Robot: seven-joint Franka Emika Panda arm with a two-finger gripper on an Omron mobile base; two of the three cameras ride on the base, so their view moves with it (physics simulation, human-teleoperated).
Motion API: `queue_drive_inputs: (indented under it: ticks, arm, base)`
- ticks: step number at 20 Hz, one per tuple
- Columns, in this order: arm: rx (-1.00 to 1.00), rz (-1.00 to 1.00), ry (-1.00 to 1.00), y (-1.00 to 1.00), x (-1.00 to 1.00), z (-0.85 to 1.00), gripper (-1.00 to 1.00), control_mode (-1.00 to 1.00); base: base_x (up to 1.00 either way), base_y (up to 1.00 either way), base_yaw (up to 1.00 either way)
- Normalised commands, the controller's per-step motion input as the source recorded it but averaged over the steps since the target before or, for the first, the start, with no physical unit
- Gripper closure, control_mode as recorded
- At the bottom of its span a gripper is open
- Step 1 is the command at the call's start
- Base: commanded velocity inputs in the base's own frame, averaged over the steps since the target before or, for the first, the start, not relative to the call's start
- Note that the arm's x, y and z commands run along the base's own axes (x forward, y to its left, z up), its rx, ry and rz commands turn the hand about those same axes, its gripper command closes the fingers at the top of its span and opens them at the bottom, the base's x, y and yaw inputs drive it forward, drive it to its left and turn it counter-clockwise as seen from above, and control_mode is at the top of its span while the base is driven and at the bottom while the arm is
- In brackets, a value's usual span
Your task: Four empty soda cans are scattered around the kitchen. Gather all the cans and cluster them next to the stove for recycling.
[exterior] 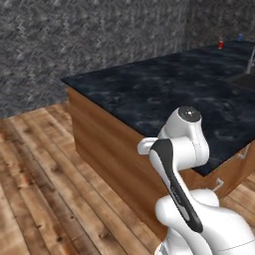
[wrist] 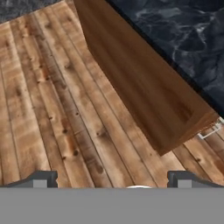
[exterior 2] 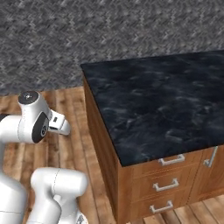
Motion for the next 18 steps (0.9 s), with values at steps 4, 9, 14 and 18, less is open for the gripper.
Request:
queue_drive_inputs:
  ticks: [4, 9, 14, 18]
  arm:
    - [0.0, 0.0, 0.0, 0.0, 0.0, 0.0, -1.0, 1.0]
    - [0.0, 0.0, 0.0, 0.0, 0.0, 0.0, -1.0, 1.0]
    - [0.0, 0.0, 0.0, 0.0, 0.0, 0.0, -1.0, 1.0]
    - [0.0, 0.0, 0.0, 0.0, 0.0, 0.0, -1.0, 1.0]
  base:
    - [0.26, 0.51, 0.0]
    - [0.26, 0.5, 0.0]
    - [0.24, 0.47, 0.03]
    - [0.21, 0.44, 0.11]
